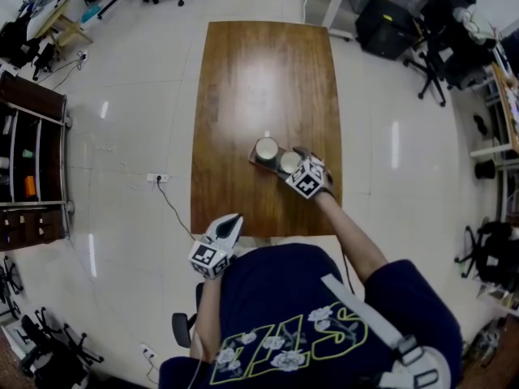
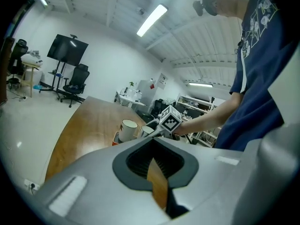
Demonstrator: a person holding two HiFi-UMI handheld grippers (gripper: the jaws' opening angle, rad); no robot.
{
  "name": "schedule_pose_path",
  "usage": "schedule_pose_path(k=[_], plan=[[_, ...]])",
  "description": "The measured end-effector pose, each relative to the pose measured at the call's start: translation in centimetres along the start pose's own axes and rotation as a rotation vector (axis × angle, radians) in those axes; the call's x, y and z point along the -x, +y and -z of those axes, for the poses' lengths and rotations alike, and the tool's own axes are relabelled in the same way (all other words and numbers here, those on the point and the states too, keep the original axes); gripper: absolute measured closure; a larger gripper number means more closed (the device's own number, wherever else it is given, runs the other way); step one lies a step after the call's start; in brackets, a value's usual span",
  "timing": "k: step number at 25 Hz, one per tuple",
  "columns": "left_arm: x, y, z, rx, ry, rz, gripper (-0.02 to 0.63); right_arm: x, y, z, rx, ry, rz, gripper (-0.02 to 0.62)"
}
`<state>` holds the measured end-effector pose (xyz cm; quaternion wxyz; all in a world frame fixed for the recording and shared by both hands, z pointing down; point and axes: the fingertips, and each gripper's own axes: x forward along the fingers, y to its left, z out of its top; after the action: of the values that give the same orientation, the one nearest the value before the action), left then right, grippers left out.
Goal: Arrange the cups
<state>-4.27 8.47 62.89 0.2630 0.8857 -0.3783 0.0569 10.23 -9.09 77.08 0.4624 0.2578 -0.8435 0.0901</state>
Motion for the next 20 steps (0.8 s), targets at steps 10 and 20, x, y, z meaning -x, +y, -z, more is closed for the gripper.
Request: schedule_pose_path(k=[10, 20], plan=[[-2.5, -1.6, -2.0, 0.011, -0.017, 0.056, 0.604, 14.1, -0.8, -4.6, -0.438, -0.481, -0.041, 0.024], [-5.2, -0.8, -1.0, -0.026, 0.038, 0.158, 0.604, 18.7, 7.0, -3.3, -0.630, -0.699, -0.225, 0.592]])
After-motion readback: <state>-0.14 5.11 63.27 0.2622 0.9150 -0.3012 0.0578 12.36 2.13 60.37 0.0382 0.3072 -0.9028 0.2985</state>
